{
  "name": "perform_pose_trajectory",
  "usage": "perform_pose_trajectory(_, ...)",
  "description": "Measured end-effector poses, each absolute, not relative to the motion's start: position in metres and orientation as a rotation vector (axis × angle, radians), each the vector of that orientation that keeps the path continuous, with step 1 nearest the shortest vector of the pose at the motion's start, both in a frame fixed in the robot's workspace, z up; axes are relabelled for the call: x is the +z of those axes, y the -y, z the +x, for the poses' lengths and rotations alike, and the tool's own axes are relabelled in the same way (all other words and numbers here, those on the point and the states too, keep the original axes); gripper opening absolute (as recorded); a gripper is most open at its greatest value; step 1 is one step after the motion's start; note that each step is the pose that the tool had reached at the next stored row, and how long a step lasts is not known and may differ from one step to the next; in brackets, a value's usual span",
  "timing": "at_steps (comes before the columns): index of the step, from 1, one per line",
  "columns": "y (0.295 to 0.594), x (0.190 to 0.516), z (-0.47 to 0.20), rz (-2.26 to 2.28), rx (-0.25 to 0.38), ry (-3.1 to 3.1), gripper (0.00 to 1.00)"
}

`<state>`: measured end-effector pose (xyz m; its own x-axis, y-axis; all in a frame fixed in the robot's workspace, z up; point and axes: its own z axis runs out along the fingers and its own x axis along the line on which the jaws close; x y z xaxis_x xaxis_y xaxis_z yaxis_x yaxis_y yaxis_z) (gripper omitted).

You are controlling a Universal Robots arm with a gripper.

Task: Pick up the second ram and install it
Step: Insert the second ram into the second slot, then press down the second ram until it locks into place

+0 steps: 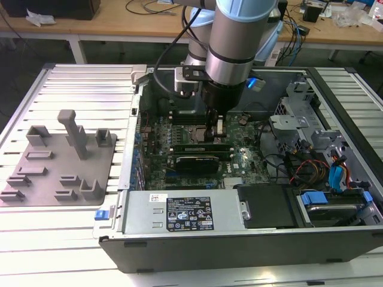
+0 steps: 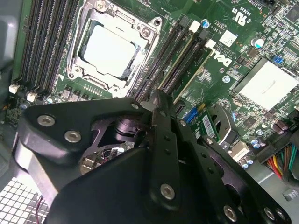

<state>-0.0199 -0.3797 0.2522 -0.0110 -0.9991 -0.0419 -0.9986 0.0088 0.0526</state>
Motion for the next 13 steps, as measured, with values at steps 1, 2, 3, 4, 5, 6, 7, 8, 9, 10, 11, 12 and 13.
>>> perform_pose_trajectory(1,0.3797,0.2522,-0.0198,2.204,-0.105,2.226,0.08)
perform_pose_trajectory(2,0.3796,0.2523,-0.0198,2.204,-0.105,2.226,0.08)
perform_pose_trajectory(3,0.3796,0.2523,-0.0199,2.204,-0.105,2.226,0.08)
perform_pose_trajectory(4,0.3796,0.2523,-0.0198,2.204,-0.105,2.226,0.08)
perform_pose_trajectory(5,0.3796,0.2523,-0.0198,2.204,-0.105,2.226,0.08)
perform_pose_trajectory(6,0.3796,0.2524,-0.0199,2.204,-0.105,2.226,0.08)
perform_pose_trajectory(7,0.3797,0.2524,-0.0198,2.204,-0.105,2.226,0.08)
perform_pose_trajectory(8,0.3796,0.2524,-0.0198,2.204,-0.105,2.226,0.08)
perform_pose_trajectory(9,0.3796,0.2524,-0.0198,2.204,-0.105,2.226,0.08)
perform_pose_trajectory(10,0.3796,0.2524,-0.0198,2.204,-0.105,2.226,0.08)
perform_pose_trajectory(11,0.3796,0.2524,-0.0199,2.204,-0.105,2.226,0.08)
perform_pose_trajectory(12,0.3796,0.2525,-0.0197,2.204,-0.105,2.226,0.08)
perform_pose_trajectory(13,0.3797,0.2525,-0.0194,2.204,-0.105,2.226,0.08)
